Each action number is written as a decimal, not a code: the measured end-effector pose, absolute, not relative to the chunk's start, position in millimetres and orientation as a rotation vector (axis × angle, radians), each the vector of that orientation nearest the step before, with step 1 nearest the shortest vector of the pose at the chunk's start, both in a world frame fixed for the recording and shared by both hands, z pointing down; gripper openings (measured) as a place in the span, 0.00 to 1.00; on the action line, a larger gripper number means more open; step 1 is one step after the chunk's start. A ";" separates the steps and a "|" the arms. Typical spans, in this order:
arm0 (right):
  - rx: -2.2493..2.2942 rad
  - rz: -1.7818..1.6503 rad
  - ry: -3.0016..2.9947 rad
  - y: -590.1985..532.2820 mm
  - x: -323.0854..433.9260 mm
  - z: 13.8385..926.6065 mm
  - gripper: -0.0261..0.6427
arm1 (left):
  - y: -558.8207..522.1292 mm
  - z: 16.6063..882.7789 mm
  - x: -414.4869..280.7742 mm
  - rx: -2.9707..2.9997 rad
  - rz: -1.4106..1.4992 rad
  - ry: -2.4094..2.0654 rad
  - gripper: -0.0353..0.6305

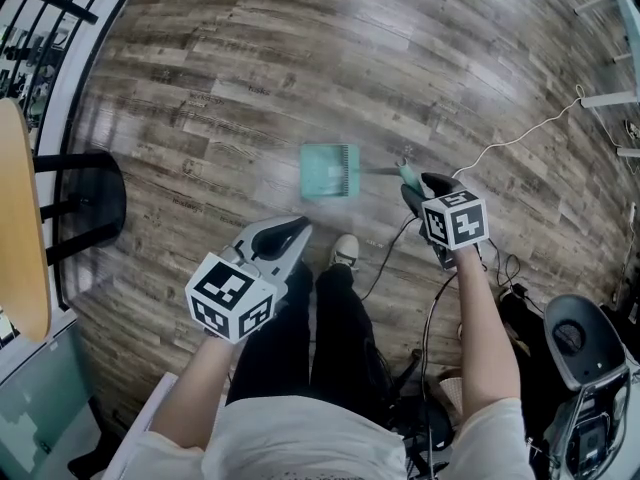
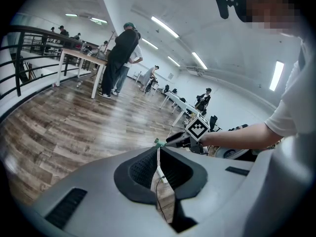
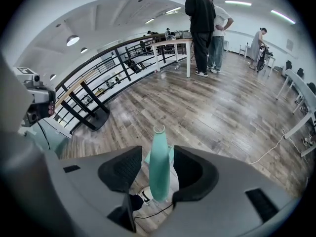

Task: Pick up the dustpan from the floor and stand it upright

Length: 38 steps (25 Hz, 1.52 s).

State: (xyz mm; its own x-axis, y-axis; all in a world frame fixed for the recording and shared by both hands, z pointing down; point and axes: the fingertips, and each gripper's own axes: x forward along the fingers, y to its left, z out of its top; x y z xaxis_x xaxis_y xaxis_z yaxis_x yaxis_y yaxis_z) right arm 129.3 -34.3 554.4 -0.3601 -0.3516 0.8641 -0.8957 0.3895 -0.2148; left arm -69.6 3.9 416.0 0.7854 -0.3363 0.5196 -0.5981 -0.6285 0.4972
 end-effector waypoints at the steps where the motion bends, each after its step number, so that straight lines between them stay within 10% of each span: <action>1: 1.077 0.912 -1.901 -34.6 129.9 551.4 0.33 | 4.6 415.0 -69.4 2.296 0.502 -0.690 0.09; 38: 1.401 0.831 -2.135 23.6 86.5 298.1 0.14 | 32.8 267.5 -80.0 2.538 0.689 -0.773 0.09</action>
